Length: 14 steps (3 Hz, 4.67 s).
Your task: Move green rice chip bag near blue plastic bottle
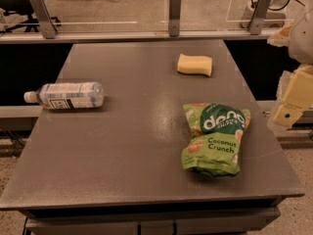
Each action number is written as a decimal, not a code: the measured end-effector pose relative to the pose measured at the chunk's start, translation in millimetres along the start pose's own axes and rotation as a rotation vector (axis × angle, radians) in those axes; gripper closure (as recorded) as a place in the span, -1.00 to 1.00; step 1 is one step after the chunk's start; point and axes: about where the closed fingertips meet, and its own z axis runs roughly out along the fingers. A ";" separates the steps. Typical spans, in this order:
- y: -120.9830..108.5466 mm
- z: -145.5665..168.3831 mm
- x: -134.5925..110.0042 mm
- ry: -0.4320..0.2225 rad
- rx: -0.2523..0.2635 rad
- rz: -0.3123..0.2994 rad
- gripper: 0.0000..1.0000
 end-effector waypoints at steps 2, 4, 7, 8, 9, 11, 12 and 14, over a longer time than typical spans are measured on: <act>6.1 33.5 -8.7 -0.064 -0.049 -0.070 -1.00; 53.3 113.6 -38.1 -0.309 -0.165 -0.318 -1.00; 76.8 126.6 -42.7 -0.368 -0.164 -0.555 -0.16; 76.5 125.1 -43.2 -0.368 -0.163 -0.555 0.28; 76.3 124.3 -43.3 -0.368 -0.163 -0.555 0.76; 75.6 122.5 -43.8 -0.368 -0.163 -0.555 1.00; 75.6 122.5 -43.8 -0.368 -0.163 -0.555 1.00; -7.4 69.9 -90.9 -0.455 -0.027 -0.621 1.00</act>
Offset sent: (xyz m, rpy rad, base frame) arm 0.0224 0.0450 -0.1079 0.1583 0.0836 0.3211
